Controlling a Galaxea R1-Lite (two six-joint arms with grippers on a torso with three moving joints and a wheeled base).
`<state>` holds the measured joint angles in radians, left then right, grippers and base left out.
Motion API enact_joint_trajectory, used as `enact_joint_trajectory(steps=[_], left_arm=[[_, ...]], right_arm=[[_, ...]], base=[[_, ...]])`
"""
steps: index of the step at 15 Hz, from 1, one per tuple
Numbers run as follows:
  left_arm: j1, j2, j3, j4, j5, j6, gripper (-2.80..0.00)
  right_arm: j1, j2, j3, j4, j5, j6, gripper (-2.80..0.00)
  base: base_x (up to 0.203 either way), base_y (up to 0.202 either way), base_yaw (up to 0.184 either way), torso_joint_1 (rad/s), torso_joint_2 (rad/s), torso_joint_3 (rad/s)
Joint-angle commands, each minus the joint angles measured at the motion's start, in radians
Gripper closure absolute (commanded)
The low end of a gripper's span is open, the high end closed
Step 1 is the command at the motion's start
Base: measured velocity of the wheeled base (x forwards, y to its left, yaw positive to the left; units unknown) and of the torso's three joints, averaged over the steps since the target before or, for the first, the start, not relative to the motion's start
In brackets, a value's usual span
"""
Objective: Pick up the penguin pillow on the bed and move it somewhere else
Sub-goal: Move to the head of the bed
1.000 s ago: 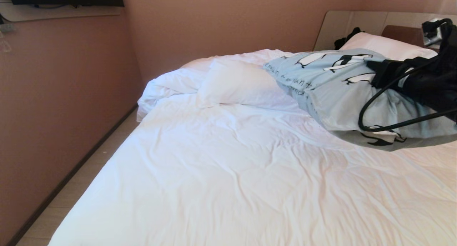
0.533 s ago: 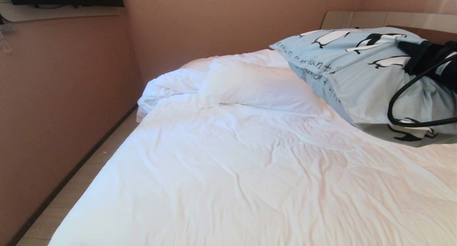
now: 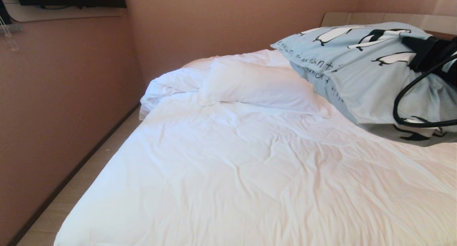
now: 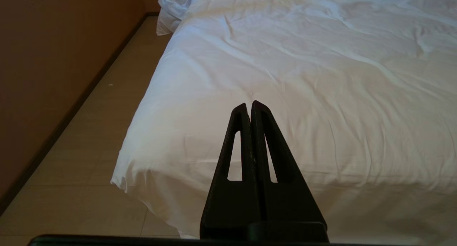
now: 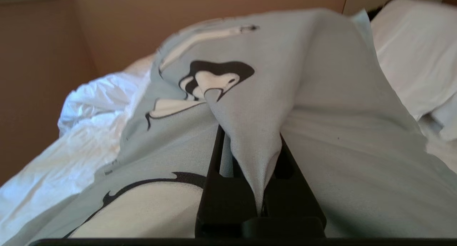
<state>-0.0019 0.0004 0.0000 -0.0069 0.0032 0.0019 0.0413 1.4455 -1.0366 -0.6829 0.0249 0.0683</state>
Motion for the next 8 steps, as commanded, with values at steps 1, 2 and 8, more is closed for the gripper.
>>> enact_joint_trajectory(steps=[1, 2, 8], left_arm=[[0.000, 0.000, 0.000, -0.001, 0.000, 0.000, 0.00], [0.000, 0.000, 0.000, -0.002, 0.000, 0.000, 0.00], [0.000, 0.000, 0.000, -0.001, 0.000, 0.000, 0.00]], right_arm=[[0.000, 0.004, 0.003, -0.001, 0.001, 0.001, 0.00], [0.000, 0.004, 0.001, -0.001, 0.001, 0.001, 0.00], [-0.006, 0.003, 0.001, -0.003, 0.001, 0.001, 0.00]], base=[[0.000, 0.000, 0.000, 0.000, 0.00, 0.000], [0.000, 0.000, 0.000, 0.000, 0.00, 0.000], [0.001, -0.021, 0.001, 0.002, 0.00, 0.000]])
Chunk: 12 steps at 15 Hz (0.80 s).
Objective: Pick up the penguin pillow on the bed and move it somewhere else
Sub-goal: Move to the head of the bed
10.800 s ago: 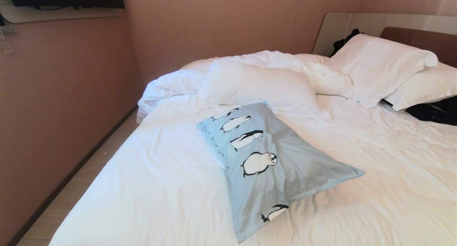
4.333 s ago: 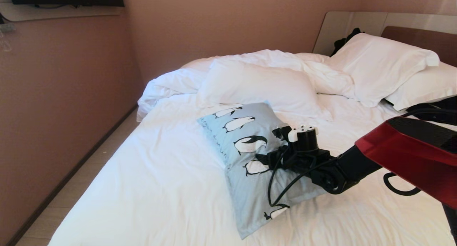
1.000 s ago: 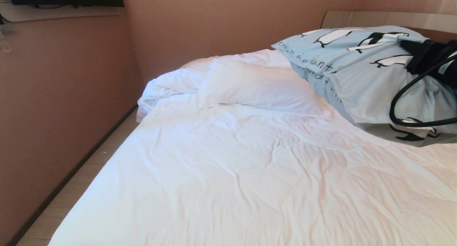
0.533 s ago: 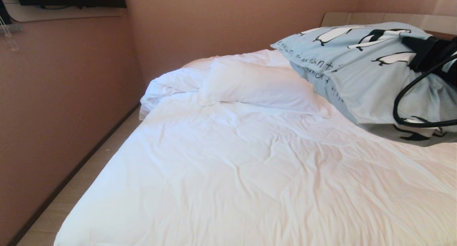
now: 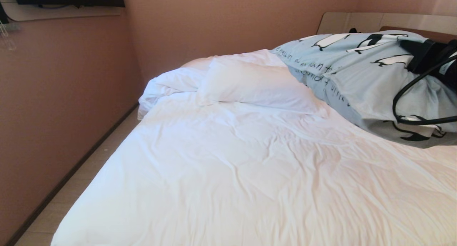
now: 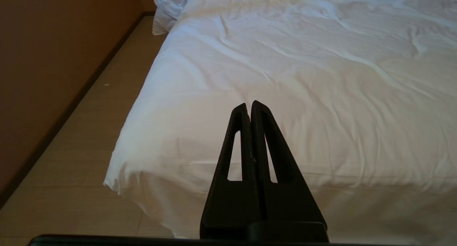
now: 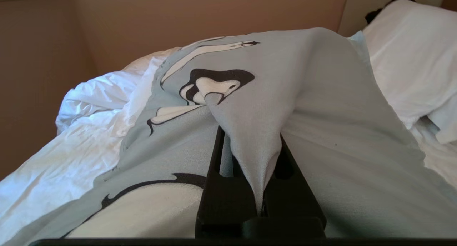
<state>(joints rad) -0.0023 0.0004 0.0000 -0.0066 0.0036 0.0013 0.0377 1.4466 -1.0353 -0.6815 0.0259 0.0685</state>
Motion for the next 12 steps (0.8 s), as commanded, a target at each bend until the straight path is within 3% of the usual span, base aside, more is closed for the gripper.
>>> enact_joint_trajectory(steps=[1, 7, 12], left_arm=[[0.001, 0.000, 0.000, -0.001, -0.001, 0.000, 0.00], [0.001, 0.000, 0.000, -0.002, -0.001, 0.000, 0.00], [0.001, 0.000, 0.000, -0.003, -0.001, 0.002, 0.00]], right_arm=[[-0.002, 0.001, 0.000, -0.004, 0.000, 0.001, 0.00], [-0.030, 0.003, -0.006, -0.003, 0.002, 0.001, 0.00], [-0.063, 0.003, -0.002, 0.000, 0.071, 0.002, 0.00]], base=[[0.000, -0.147, 0.007, -0.002, 0.00, -0.007], [0.000, -0.192, 0.000, 0.001, 0.00, 0.000], [0.000, -0.196, 0.001, 0.001, 0.00, 0.001]])
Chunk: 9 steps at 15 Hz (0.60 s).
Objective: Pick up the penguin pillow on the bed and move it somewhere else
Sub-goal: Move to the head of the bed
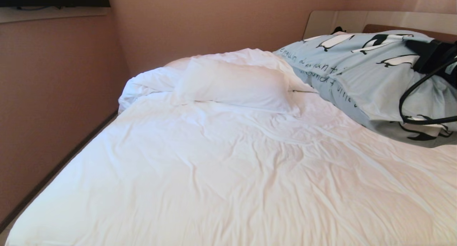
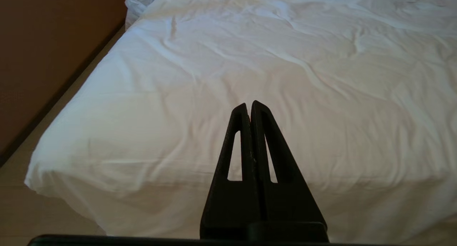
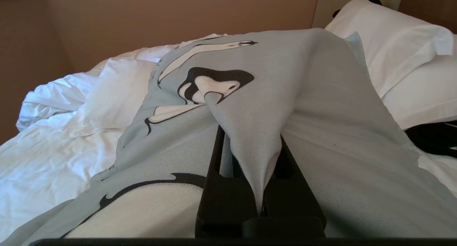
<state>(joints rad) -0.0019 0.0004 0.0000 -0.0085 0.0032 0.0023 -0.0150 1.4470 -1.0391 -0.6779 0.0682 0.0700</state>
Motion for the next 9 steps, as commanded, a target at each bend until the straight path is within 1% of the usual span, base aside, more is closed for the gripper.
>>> enact_joint_trajectory(steps=[1, 2, 5, 7, 9], left_arm=[[0.000, 0.000, 0.000, -0.001, 0.001, 0.001, 0.00], [0.000, 0.000, 0.000, -0.001, 0.000, 0.001, 0.00], [0.000, 0.000, 0.000, -0.001, 0.000, 0.000, 0.00], [0.000, 0.000, 0.000, -0.001, 0.000, 0.001, 0.00], [0.000, 0.000, 0.000, -0.001, 0.000, 0.001, 0.00]], right_arm=[[-0.022, 0.003, 0.004, -0.001, 0.053, 0.000, 0.00], [-0.032, 0.003, 0.006, 0.002, 0.084, -0.001, 0.00], [-0.063, 0.004, 0.013, 0.022, 0.139, -0.001, 0.00], [-0.092, 0.010, 0.013, 0.026, 0.175, -0.001, 0.00], [-0.134, 0.019, 0.013, 0.026, 0.231, -0.001, 0.00]], base=[[0.000, -0.191, 0.004, 0.007, 0.00, 0.003], [0.000, -0.197, 0.000, 0.002, 0.00, 0.002], [0.000, -0.193, -0.001, 0.005, 0.00, -0.001], [0.000, -0.194, 0.000, -0.002, 0.00, 0.002], [0.000, -0.195, -0.001, 0.004, 0.00, 0.005]])
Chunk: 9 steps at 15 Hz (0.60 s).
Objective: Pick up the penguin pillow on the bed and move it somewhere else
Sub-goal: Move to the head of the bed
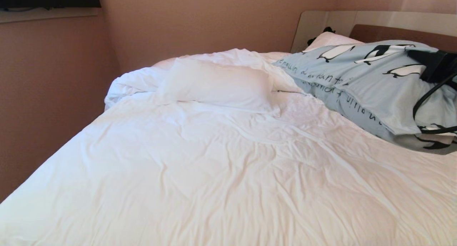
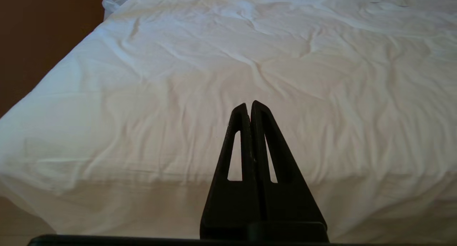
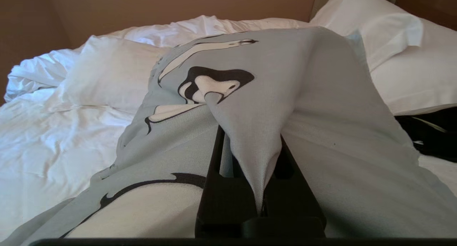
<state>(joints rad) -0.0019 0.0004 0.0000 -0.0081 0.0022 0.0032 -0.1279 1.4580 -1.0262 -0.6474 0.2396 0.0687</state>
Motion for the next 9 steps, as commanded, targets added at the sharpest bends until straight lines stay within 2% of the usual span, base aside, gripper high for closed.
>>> enact_joint_trajectory(steps=[1, 9], left_arm=[[0.000, 0.000, 0.000, -0.001, 0.001, 0.000, 0.00], [0.000, 0.000, 0.000, -0.001, 0.001, 0.000, 0.00]], right_arm=[[-0.042, 0.016, 0.000, -0.004, 0.088, 0.001, 0.00], [-0.199, 0.038, -0.012, -0.008, 0.224, 0.002, 0.00]], base=[[0.000, -0.191, -0.007, 0.005, 0.01, 0.002], [0.000, -0.195, 0.000, 0.001, 0.00, 0.002]])
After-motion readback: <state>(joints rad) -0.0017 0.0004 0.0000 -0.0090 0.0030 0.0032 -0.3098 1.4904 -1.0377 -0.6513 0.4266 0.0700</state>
